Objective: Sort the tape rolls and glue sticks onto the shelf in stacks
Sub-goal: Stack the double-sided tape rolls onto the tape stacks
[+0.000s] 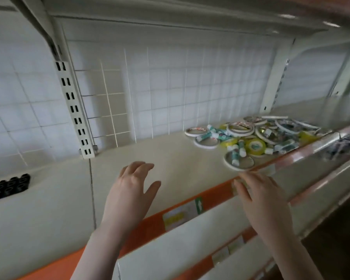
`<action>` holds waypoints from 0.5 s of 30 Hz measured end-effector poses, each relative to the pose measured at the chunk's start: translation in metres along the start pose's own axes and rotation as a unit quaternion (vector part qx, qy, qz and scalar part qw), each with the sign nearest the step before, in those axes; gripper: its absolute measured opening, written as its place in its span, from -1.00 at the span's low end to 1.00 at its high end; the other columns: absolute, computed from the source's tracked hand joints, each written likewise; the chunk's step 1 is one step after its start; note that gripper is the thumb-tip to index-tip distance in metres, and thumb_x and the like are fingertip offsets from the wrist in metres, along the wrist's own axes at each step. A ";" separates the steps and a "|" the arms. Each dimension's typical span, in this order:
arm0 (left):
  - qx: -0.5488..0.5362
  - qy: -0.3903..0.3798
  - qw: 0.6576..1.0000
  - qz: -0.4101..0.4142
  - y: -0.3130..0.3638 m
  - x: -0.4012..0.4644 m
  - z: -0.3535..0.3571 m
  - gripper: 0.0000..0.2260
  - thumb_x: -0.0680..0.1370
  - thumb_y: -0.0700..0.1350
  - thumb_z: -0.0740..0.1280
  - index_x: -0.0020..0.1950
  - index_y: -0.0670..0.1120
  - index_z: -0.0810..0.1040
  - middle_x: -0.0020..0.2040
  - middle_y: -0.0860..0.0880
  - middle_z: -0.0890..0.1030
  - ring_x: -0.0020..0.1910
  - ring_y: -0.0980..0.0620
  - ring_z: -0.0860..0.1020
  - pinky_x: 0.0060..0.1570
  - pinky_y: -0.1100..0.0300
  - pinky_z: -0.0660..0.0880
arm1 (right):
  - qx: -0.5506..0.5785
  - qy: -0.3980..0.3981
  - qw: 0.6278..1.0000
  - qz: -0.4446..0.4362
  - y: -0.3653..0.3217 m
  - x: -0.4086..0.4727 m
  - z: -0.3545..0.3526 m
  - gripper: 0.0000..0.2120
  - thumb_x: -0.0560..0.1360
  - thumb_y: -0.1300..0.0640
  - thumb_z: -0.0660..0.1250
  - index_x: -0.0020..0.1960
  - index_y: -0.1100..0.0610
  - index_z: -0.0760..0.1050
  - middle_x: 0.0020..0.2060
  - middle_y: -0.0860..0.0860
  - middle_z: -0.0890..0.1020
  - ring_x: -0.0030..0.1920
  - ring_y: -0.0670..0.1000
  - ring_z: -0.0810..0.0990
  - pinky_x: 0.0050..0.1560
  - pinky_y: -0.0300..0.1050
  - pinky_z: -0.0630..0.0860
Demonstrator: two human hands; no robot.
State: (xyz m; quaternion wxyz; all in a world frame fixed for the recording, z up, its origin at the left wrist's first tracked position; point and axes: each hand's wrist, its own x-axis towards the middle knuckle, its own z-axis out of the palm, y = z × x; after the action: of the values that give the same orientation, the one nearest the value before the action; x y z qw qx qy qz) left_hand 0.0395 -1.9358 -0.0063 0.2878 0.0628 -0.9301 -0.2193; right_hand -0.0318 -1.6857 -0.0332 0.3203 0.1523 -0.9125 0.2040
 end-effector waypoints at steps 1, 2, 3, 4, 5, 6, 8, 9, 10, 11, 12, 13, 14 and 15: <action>-0.003 0.004 1.000 0.005 0.006 0.011 0.011 -0.65 0.47 -0.05 0.40 0.23 -0.07 0.53 0.19 0.01 0.52 0.18 -0.04 0.47 0.09 0.14 0.40 | -0.002 0.002 1.000 0.003 0.011 0.008 0.004 -0.84 0.45 0.15 0.31 -0.03 0.17 0.59 -0.18 0.07 0.62 -0.18 0.09 0.59 -0.20 0.09 0.56; -0.005 0.006 1.000 0.009 0.012 0.023 0.021 -0.65 0.47 -0.04 0.40 0.24 -0.06 0.53 0.20 0.02 0.51 0.20 -0.02 0.45 0.10 0.16 0.38 | -0.005 0.009 1.000 0.004 0.022 0.017 0.008 -0.84 0.44 0.18 0.33 -0.01 0.19 0.59 -0.18 0.08 0.62 -0.19 0.10 0.59 -0.22 0.09 0.56; -0.008 0.007 1.000 0.012 0.018 0.034 0.032 -0.65 0.48 -0.04 0.39 0.25 -0.06 0.52 0.22 0.03 0.51 0.21 -0.01 0.44 0.11 0.20 0.36 | -0.009 0.019 1.000 0.002 0.032 0.026 0.011 -0.83 0.43 0.21 0.36 0.01 0.21 0.59 -0.18 0.09 0.62 -0.19 0.12 0.59 -0.23 0.08 0.57; -0.010 0.005 1.000 0.014 0.024 0.045 0.042 -0.65 0.48 -0.04 0.39 0.25 -0.05 0.52 0.23 0.04 0.50 0.23 0.00 0.42 0.10 0.23 0.33 | -0.013 0.027 1.000 0.000 0.042 0.035 0.015 -0.82 0.42 0.24 0.38 0.02 0.23 0.60 -0.18 0.11 0.62 -0.19 0.13 0.59 -0.22 0.07 0.57; -0.011 0.002 1.000 0.015 0.030 0.054 0.051 -0.64 0.48 -0.03 0.38 0.26 -0.05 0.51 0.24 0.04 0.50 0.24 0.01 0.42 0.10 0.24 0.32 | -0.015 0.033 0.999 0.000 0.051 0.043 0.018 -0.82 0.42 0.24 0.39 0.02 0.24 0.60 -0.17 0.12 0.62 -0.18 0.14 0.59 -0.21 0.06 0.57; -0.013 -0.001 1.000 0.019 0.036 0.064 0.059 -0.64 0.48 -0.03 0.38 0.26 -0.05 0.51 0.25 0.03 0.49 0.24 0.01 0.42 0.10 0.25 0.32 | -0.016 0.038 0.999 0.002 0.061 0.052 0.020 -0.82 0.42 0.24 0.38 0.02 0.24 0.60 -0.17 0.12 0.62 -0.17 0.15 0.59 -0.20 0.07 0.57; -0.013 -0.007 1.000 0.021 0.048 0.080 0.073 -0.64 0.48 -0.03 0.38 0.27 -0.04 0.50 0.24 0.05 0.49 0.22 0.02 0.43 0.09 0.24 0.33 | -0.010 0.041 0.999 0.009 0.080 0.071 0.026 -0.81 0.45 0.21 0.35 0.04 0.24 0.60 -0.14 0.13 0.62 -0.14 0.16 0.59 -0.18 0.11 0.57; -0.011 -0.010 1.000 0.020 0.053 0.086 0.079 -0.64 0.48 -0.03 0.38 0.27 -0.04 0.50 0.24 0.06 0.49 0.22 0.02 0.43 0.07 0.25 0.33 | -0.007 0.037 0.999 0.009 0.089 0.080 0.029 -0.80 0.46 0.20 0.34 0.05 0.24 0.59 -0.13 0.13 0.62 -0.12 0.17 0.59 -0.17 0.12 0.57; -0.008 -0.010 1.000 0.019 0.058 0.092 0.086 -0.64 0.48 -0.04 0.38 0.27 -0.04 0.50 0.24 0.06 0.49 0.21 0.02 0.43 0.05 0.25 0.33 | -0.005 0.037 0.999 0.003 0.097 0.088 0.032 -0.80 0.46 0.20 0.34 0.06 0.24 0.59 -0.12 0.13 0.63 -0.11 0.17 0.59 -0.16 0.12 0.57; -0.004 -0.007 1.000 0.016 0.064 0.098 0.092 -0.64 0.48 -0.04 0.38 0.26 -0.04 0.51 0.23 0.07 0.49 0.21 0.02 0.44 0.03 0.26 0.32 | -0.002 0.041 0.999 -0.005 0.106 0.096 0.035 -0.80 0.45 0.22 0.36 0.05 0.24 0.60 -0.12 0.13 0.63 -0.11 0.18 0.59 -0.16 0.11 0.57; 0.001 -0.004 1.000 0.012 0.069 0.102 0.099 -0.64 0.48 -0.04 0.38 0.26 -0.04 0.51 0.23 0.06 0.49 0.21 0.02 0.44 0.02 0.27 0.32 | 0.005 0.047 0.999 -0.015 0.114 0.104 0.037 -0.82 0.44 0.23 0.37 0.03 0.24 0.61 -0.12 0.12 0.63 -0.12 0.18 0.60 -0.16 0.09 0.57; 0.008 -0.002 1.000 0.006 0.074 0.107 0.106 -0.65 0.48 -0.05 0.39 0.26 -0.04 0.51 0.23 0.06 0.50 0.21 0.02 0.44 0.01 0.27 0.31 | 0.013 0.053 0.998 -0.024 0.122 0.112 0.039 -0.83 0.44 0.25 0.38 0.02 0.24 0.61 -0.13 0.12 0.64 -0.14 0.18 0.61 -0.16 0.06 0.57; 0.016 0.000 1.000 0.000 0.079 0.111 0.114 -0.65 0.47 -0.05 0.39 0.25 -0.04 0.52 0.23 0.06 0.50 0.21 0.01 0.44 0.01 0.27 0.31 | 0.024 0.055 0.998 -0.033 0.132 0.120 0.042 -0.83 0.44 0.26 0.39 0.02 0.24 0.61 -0.13 0.11 0.64 -0.15 0.17 0.61 -0.18 0.03 0.56; 0.024 0.002 1.000 -0.008 0.085 0.115 0.122 -0.65 0.47 -0.05 0.39 0.25 -0.04 0.52 0.23 0.05 0.50 0.20 0.01 0.44 0.02 0.27 0.31 | 0.037 0.052 0.997 -0.041 0.141 0.129 0.045 -0.83 0.44 0.26 0.38 0.03 0.23 0.61 -0.13 0.11 0.64 -0.16 0.17 0.61 -0.19 0.02 0.55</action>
State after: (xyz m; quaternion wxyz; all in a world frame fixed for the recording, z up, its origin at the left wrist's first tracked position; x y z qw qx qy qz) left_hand -0.1233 -1.8420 -0.0007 0.2863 0.0782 -0.9340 -0.1987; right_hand -0.2093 -1.6029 -0.0210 0.3697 0.1907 -0.8792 0.2323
